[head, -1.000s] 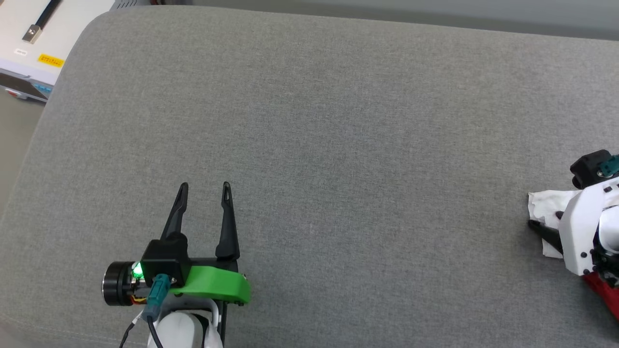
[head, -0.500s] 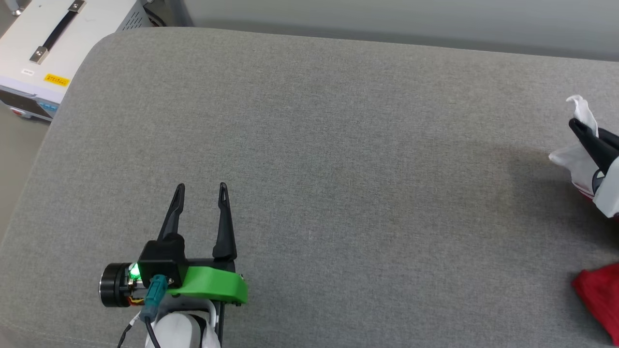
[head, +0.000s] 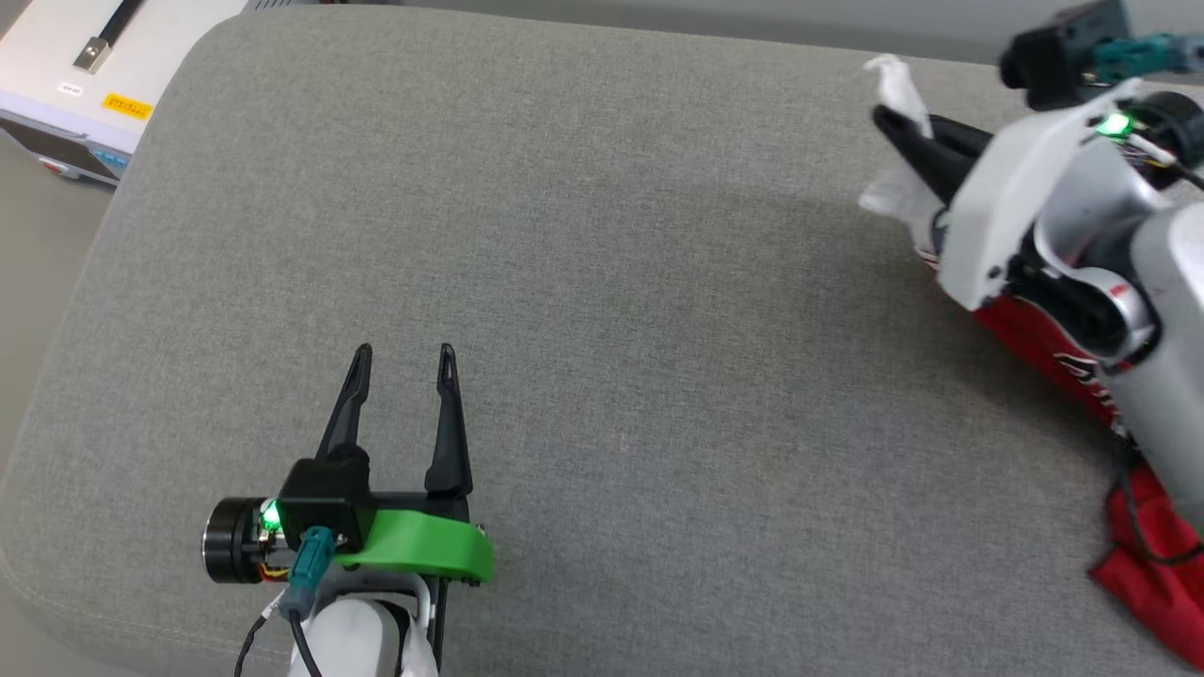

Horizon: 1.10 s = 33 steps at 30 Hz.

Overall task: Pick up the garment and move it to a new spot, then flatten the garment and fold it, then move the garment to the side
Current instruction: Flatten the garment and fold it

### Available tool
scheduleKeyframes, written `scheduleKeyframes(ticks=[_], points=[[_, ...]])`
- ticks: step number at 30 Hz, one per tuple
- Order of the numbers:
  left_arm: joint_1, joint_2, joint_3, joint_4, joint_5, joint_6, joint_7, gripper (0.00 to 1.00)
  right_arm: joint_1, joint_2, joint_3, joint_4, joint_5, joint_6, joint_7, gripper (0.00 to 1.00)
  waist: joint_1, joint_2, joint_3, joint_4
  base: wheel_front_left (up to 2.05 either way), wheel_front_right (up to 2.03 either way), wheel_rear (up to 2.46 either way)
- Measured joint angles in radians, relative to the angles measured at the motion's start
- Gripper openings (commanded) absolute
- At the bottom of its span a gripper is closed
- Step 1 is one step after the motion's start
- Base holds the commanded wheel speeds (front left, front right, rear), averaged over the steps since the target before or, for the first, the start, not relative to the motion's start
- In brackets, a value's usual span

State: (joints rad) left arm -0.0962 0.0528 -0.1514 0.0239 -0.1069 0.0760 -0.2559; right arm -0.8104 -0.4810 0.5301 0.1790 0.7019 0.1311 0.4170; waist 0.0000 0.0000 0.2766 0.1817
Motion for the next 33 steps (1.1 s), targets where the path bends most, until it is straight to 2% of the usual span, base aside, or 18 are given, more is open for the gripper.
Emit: scheduleKeyframes(ticks=[5, 6, 9, 14, 15, 19, 20, 21, 22, 27, 33], points=[[-0.026, 0.0, -0.007, -0.008, -0.005, 0.001, 0.0, 1.0, -0.129, 0.107, 0.203, 0.091, 0.009, 0.0, -0.037, 0.0, 0.0001, 0.0, 0.031, 0.013, 0.0, 0.0, 0.0], [-0.03, 0.0, -0.012, -0.01, -0.007, 0.005, 0.0, 1.0, -0.171, 0.166, 0.337, 0.14, 0.029, 0.0, -0.055, 0.0, 0.0001, 0.0, 0.046, 0.019, 0.0, 0.0, 0.0], [-0.033, 0.0, -0.018, -0.01, -0.009, 0.007, 0.0, 1.0, -0.179, 0.214, 0.476, 0.186, 0.064, 0.0, -0.065, 0.0, 0.0001, 0.0, 0.056, 0.023, 0.0, 0.0, 0.0], [-0.049, 0.0, -0.033, -0.009, -0.012, 0.008, 0.0, 1.0, -0.163, 0.249, 0.669, 0.285, 0.161, 0.0, -0.046, 0.0, 0.0001, 0.0, 0.065, 0.031, 0.0, 0.0, 0.0], [-0.053, 0.0, -0.033, -0.009, -0.015, 0.009, 0.0, 1.0, -0.123, 0.249, 0.724, 0.346, 0.202, 0.0, 0.007, 0.0, 0.0, 0.0, 0.068, 0.032, 0.0, 0.0, 0.0], [-0.053, 0.0, -0.031, -0.007, -0.016, 0.012, 0.0, 1.0, -0.11, 0.25, 0.729, 0.385, 0.211, 0.0, 0.006, 0.0, 0.0001, 0.0, 0.068, 0.028, 0.0, 0.0, 0.0], [-0.053, 0.0, -0.03, -0.006, -0.016, 0.013, 0.0, 1.0, -0.11, 0.253, 0.729, 0.391, 0.207, 0.0, -0.008, 0.06, 0.0, 0.0, 0.067, 0.025, 0.0, 0.0, 0.0], [-0.053, 0.0, -0.028, -0.004, -0.016, 0.015, 0.0, 1.0, -0.11, 0.255, 0.732, 0.396, 0.202, 0.0, -0.031, 0.55, 0.0, 0.0, 0.065, 0.023, 0.0, 0.0, 0.0], [-0.053, 0.0, -0.026, -0.002, -0.016, 0.015, 0.0, 1.0, -0.109, 0.259, 0.735, 0.396, 0.197, 0.001, -0.057, 1.0, 0.0, 0.0, 0.062, 0.02, 0.0, 0.0, 0.0], [-0.051, 0.0, -0.007, 0.004, -0.011, 0.015, 0.0, 1.0, -0.109, 0.255, 0.738, 0.383, 0.173, 0.0, -0.261, 1.0, 0.0, 0.0, 0.031, 0.006, 0.0, 0.0, 0.0], [-0.029, 0.001, 0.033, 0.003, 0.012, -0.003, 0.0, 1.0, -0.082, 0.189, 0.629, 0.328, 0.14, 0.0, -0.509, 1.0, 0.0, 0.0, -0.023, -0.023, 0.0, 0.0, 0.0]])
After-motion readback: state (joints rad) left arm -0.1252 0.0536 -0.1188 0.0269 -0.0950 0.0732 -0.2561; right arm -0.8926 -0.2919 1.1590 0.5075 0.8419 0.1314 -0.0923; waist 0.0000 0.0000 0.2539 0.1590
